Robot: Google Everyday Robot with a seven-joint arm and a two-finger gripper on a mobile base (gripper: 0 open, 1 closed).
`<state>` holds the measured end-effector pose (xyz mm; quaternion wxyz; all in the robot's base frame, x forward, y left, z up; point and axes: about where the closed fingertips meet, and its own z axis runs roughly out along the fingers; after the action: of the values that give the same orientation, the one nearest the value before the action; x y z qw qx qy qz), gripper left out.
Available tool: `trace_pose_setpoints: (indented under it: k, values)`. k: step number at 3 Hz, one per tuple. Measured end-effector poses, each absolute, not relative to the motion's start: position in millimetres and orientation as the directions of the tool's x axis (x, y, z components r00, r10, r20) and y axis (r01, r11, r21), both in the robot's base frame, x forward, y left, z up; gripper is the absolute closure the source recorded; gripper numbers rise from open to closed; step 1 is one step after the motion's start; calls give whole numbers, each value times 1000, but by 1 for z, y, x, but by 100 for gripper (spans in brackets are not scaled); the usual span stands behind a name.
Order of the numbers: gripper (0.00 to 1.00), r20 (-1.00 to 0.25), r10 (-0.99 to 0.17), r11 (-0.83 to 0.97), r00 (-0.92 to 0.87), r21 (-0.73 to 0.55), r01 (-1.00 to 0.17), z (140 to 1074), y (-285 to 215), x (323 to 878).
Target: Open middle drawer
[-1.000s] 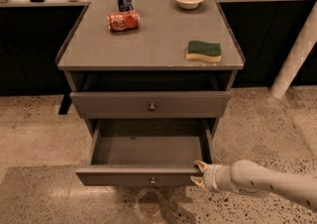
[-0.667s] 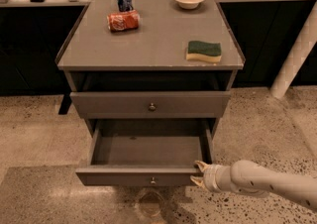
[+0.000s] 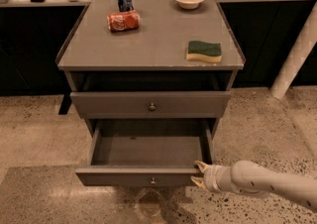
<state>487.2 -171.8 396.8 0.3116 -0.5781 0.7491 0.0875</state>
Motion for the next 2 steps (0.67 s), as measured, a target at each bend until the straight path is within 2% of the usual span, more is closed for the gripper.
trace_pose_setpoints:
  k: [2]
  values:
    - [100,-568,-812,313,-135,-228,-922,397,-172,485]
